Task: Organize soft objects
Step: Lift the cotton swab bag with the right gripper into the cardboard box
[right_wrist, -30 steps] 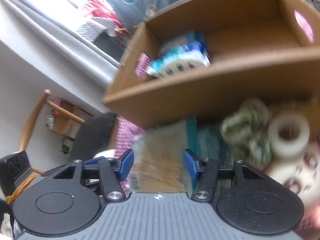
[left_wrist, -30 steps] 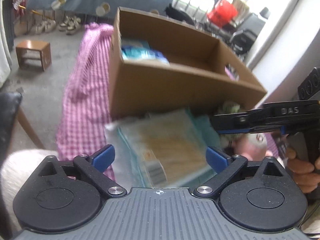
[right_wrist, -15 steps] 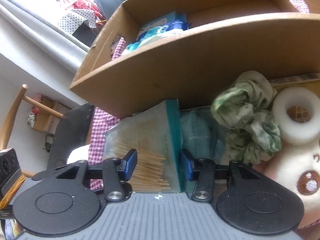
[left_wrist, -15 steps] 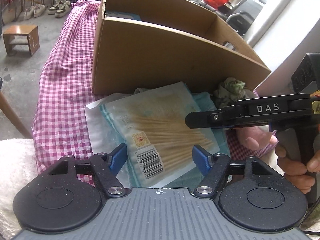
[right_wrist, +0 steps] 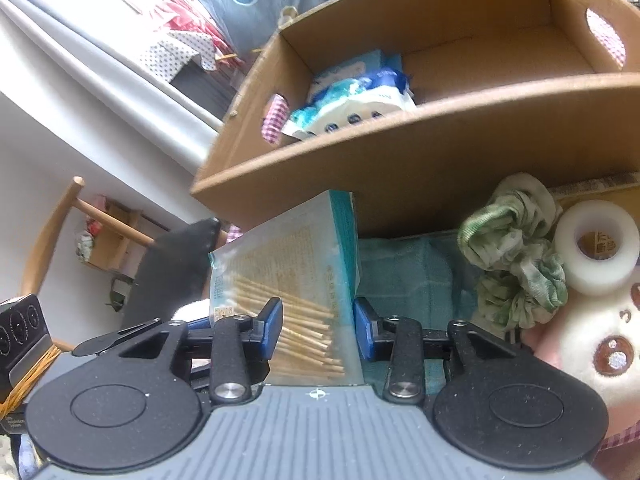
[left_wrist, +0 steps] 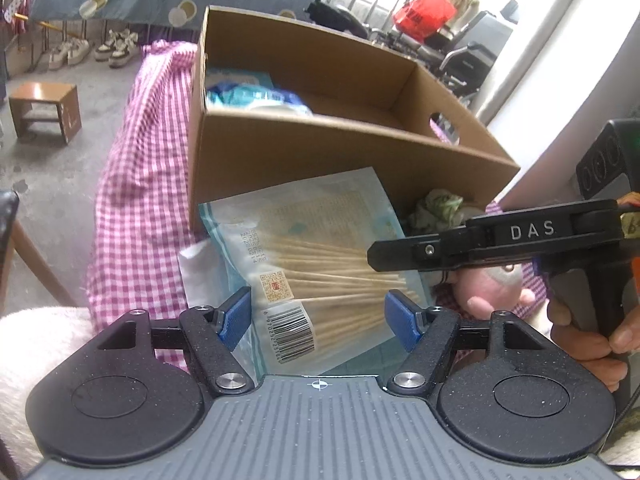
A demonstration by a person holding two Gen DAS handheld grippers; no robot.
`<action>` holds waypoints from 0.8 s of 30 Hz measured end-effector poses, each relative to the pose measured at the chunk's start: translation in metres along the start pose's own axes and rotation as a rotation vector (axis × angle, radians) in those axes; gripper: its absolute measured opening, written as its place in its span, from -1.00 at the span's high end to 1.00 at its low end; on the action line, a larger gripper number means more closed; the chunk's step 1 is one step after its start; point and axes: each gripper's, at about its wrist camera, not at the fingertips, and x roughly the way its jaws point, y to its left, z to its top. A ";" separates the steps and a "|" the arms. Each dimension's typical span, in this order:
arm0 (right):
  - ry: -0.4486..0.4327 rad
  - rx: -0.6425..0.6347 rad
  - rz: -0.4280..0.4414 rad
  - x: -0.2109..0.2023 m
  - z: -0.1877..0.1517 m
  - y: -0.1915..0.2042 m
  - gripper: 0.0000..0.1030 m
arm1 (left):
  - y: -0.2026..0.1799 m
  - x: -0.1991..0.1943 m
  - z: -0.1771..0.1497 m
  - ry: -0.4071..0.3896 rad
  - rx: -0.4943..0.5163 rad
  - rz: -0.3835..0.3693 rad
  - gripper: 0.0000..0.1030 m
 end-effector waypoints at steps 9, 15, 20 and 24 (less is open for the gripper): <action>-0.090 -0.052 0.099 -0.037 0.018 0.020 0.20 | -0.024 -0.036 0.019 -0.118 0.065 0.052 -0.38; -0.135 -0.088 0.137 -0.053 0.051 0.031 0.20 | -0.038 -0.053 0.046 -0.228 0.118 0.077 -0.39; -0.154 -0.095 0.135 -0.057 0.090 0.029 0.20 | -0.044 -0.045 0.080 -0.262 0.182 0.078 -0.39; -0.138 -0.098 0.112 -0.046 0.121 0.020 0.20 | -0.042 -0.028 0.106 -0.259 0.201 0.068 -0.39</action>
